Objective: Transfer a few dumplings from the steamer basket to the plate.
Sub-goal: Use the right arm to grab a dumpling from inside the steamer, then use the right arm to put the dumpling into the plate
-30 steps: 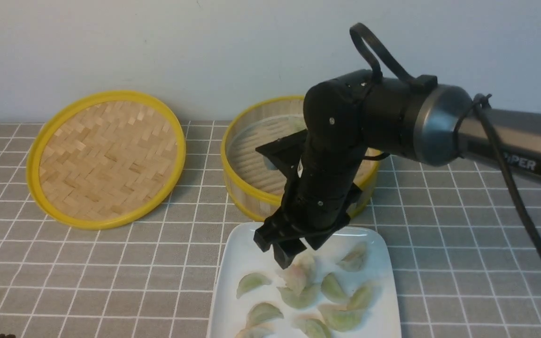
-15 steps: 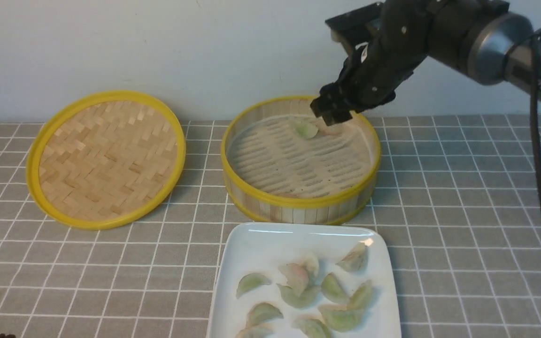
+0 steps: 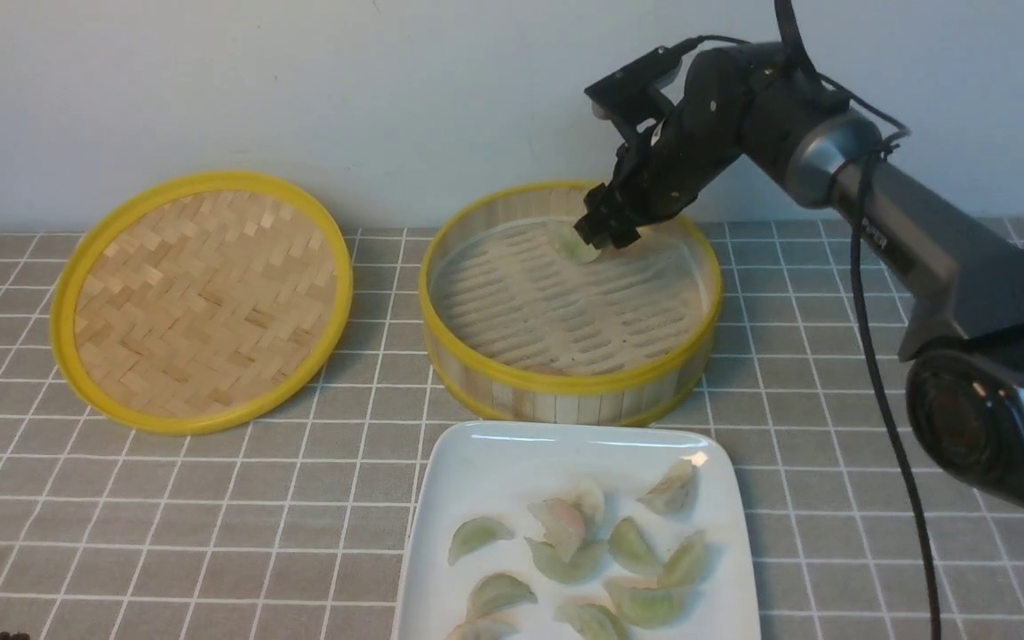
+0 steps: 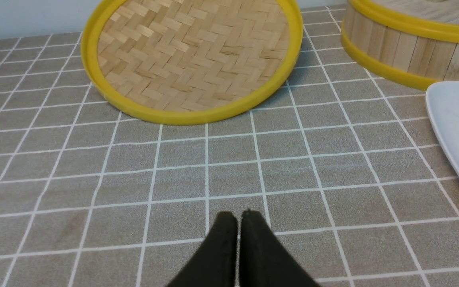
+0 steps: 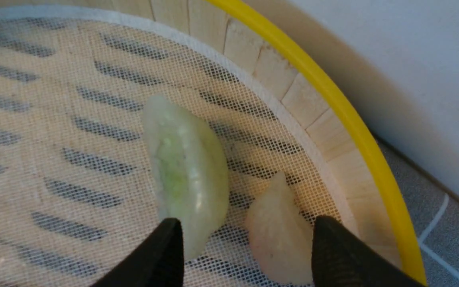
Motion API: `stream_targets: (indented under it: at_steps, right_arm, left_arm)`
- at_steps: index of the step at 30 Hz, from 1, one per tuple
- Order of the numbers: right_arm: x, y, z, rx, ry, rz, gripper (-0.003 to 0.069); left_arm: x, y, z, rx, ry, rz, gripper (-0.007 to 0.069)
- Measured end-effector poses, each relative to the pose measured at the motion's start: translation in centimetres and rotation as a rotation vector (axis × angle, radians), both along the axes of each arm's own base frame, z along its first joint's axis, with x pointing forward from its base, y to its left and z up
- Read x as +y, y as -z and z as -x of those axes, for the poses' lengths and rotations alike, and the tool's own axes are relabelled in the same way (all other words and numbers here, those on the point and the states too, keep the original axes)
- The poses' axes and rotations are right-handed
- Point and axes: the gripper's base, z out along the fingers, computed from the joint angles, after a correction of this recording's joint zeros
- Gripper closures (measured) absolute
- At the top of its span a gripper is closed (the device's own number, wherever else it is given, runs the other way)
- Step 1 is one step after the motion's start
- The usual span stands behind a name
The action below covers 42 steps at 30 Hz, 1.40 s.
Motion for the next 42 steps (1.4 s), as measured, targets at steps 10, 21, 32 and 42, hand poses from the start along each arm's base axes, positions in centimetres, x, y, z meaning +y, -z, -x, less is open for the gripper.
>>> stream_targets:
  at_steps: [10,21,32,42]
  right_arm:
    - [-0.4,2.5,-0.9,-0.028,0.006,0.054,0.0258]
    - [-0.3,2.3,-0.9,-0.016,-0.016,0.053,0.0503]
    - [-0.2,-6.7,1.0,-0.033,0.029,-0.089,0.0502]
    - [-1.3,-12.0,5.4,0.075,0.089,-0.119,0.0502]
  left_arm:
    - [0.0,0.0,0.0,0.000,0.000,0.000,0.0629]
    - [0.0,0.0,0.0,0.000,0.000,0.000,0.0629]
    - [0.0,0.0,0.0,0.000,0.000,0.000,0.0629]
    - [0.0,0.0,0.0,0.000,0.000,0.000,0.0629]
